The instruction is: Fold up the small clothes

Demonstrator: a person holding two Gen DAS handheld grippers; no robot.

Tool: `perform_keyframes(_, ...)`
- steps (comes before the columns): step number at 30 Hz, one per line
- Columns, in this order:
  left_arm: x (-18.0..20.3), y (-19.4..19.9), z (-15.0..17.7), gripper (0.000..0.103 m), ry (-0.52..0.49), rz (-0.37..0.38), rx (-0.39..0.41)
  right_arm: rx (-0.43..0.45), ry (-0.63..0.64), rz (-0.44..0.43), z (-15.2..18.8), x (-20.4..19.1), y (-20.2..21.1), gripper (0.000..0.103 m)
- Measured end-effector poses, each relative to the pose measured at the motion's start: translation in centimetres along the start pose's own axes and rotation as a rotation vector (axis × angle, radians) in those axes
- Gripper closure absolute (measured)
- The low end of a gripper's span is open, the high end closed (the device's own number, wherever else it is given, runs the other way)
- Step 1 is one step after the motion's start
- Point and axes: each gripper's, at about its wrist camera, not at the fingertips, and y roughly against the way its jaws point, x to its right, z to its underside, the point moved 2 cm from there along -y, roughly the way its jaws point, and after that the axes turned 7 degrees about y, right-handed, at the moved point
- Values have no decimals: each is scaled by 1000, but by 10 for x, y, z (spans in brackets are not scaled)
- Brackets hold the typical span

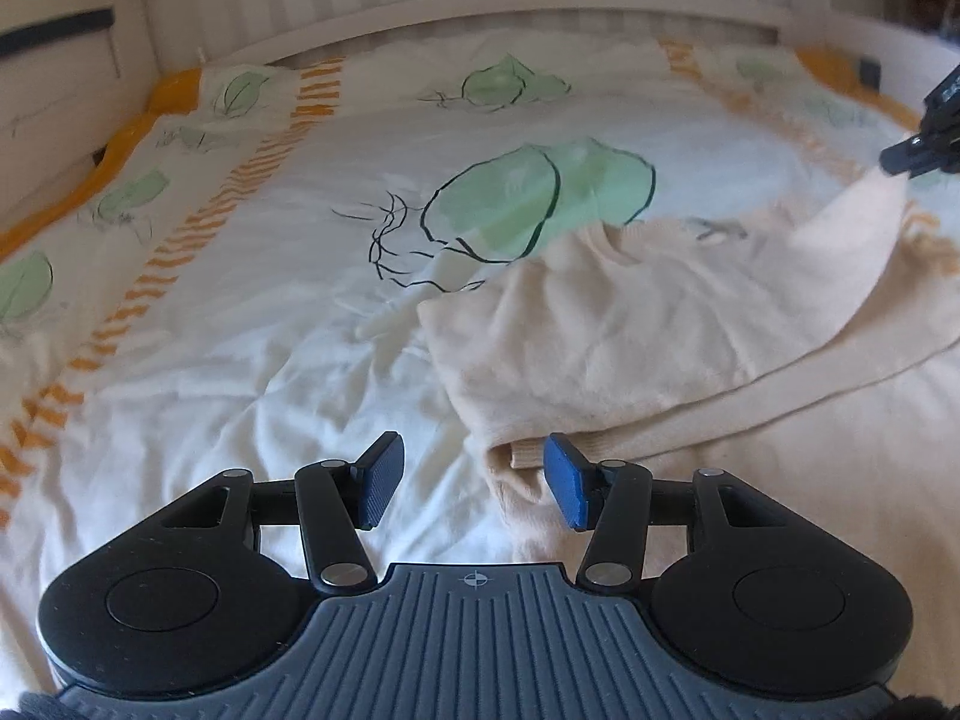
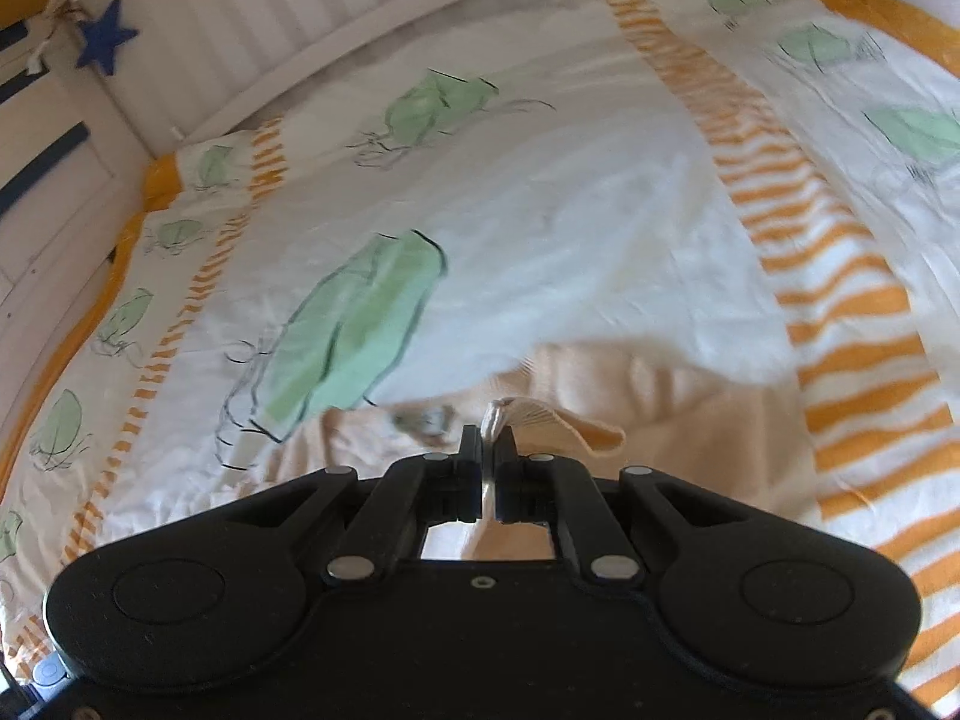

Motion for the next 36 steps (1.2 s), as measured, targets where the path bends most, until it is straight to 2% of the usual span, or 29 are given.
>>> perform_keyframes(4,5,-14,-4,52,-19,-44,9,2,-15,2,11,18,7,92)
perform_keyframes(7,3,-35,0,52,-36,-109,-69,-14,-13,20,25,28,9,92)
perform_keyframes(14,-26,-38,9,42,84,-35,-111,-100,-4,62,66,48,-5,92)
perform_keyframes(17,-31,-38,10,42,61,-25,-130,-112,-19,55,75,53,-6,86)
perform_keyframes(20,-31,-30,4,44,27,-48,-148,-83,-1,70,74,51,5,83)
perform_keyframes(22,-30,-19,-3,44,41,-60,-108,-32,46,98,69,47,14,61)
perform_keyframes(23,-30,-11,-7,44,56,-54,-75,0,68,110,67,45,18,45)
perform_keyframes(24,-28,-5,-13,44,73,-46,-43,28,87,116,64,43,21,36)
perform_keyframes(26,-22,1,-24,43,101,-32,-5,49,120,116,59,38,18,32)
perform_keyframes(28,-13,-3,-33,42,108,-19,3,40,138,110,56,34,9,23)
perform_keyframes(30,0,-15,-37,42,91,-6,-12,35,151,93,57,31,-2,0)
perform_keyframes(32,11,-28,-38,40,86,-3,-44,25,177,93,58,29,-11,0)
perform_keyframes(36,20,-56,-28,34,116,-34,-99,19,263,173,63,25,-24,0)
